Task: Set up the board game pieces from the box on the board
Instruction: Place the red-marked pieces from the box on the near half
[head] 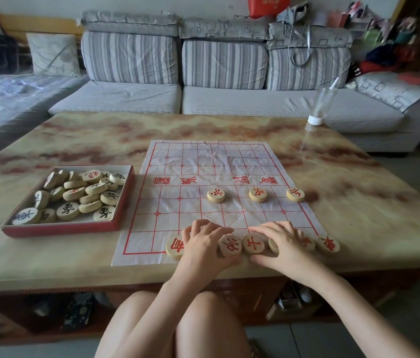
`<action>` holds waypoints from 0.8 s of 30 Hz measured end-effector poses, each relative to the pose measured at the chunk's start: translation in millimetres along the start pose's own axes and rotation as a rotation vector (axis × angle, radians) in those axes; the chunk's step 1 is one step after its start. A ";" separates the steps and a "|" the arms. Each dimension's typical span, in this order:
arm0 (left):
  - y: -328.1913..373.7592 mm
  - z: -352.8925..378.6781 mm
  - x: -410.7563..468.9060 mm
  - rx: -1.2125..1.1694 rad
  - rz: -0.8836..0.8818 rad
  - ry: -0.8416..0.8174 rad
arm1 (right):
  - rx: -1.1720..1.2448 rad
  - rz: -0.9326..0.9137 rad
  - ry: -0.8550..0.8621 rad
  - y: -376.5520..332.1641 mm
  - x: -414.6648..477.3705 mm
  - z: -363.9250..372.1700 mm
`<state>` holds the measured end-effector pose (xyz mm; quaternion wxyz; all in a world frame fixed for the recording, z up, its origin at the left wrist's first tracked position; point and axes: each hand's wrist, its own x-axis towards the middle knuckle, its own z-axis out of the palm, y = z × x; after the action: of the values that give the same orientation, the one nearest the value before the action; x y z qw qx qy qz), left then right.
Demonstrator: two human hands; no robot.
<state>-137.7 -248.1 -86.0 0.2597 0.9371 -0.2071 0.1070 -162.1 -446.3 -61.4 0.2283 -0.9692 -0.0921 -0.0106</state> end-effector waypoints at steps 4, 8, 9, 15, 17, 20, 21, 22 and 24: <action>-1.0 -7.7 0.8 -0.010 -0.006 0.014 | 0.106 0.000 -0.025 -10.6 1.9 -6.6; -9.2 -24.7 5.6 -0.172 -0.066 0.084 | 0.138 -0.034 -0.021 -26.9 10.7 -8.8; -13.2 -29.6 7.5 -0.199 -0.084 0.095 | 0.163 -0.025 -0.030 -31.2 13.4 -9.0; -38.7 -54.3 16.2 -0.224 -0.163 0.169 | 0.247 -0.046 -0.030 -53.9 31.6 -8.5; -47.2 -61.0 16.9 -0.234 -0.163 0.179 | 0.274 -0.047 -0.024 -59.7 38.7 -6.6; -61.2 -75.4 14.9 -0.238 -0.178 0.175 | 0.315 -0.057 -0.056 -69.2 50.6 -3.8; -66.6 -80.9 13.8 -0.257 -0.189 0.176 | 0.335 -0.060 -0.068 -73.6 55.2 -2.4; -71.9 -86.8 12.4 -0.305 -0.206 0.179 | 0.350 -0.064 -0.080 -78.7 59.7 -0.8; -82.1 -98.8 8.0 -0.435 -0.252 0.199 | 0.374 -0.097 -0.099 -91.9 69.6 5.9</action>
<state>-103.3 -134.3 -36.7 0.4851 0.8626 -0.0806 0.1183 -110.6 -350.8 -21.9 0.3987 -0.9037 -0.1501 0.0433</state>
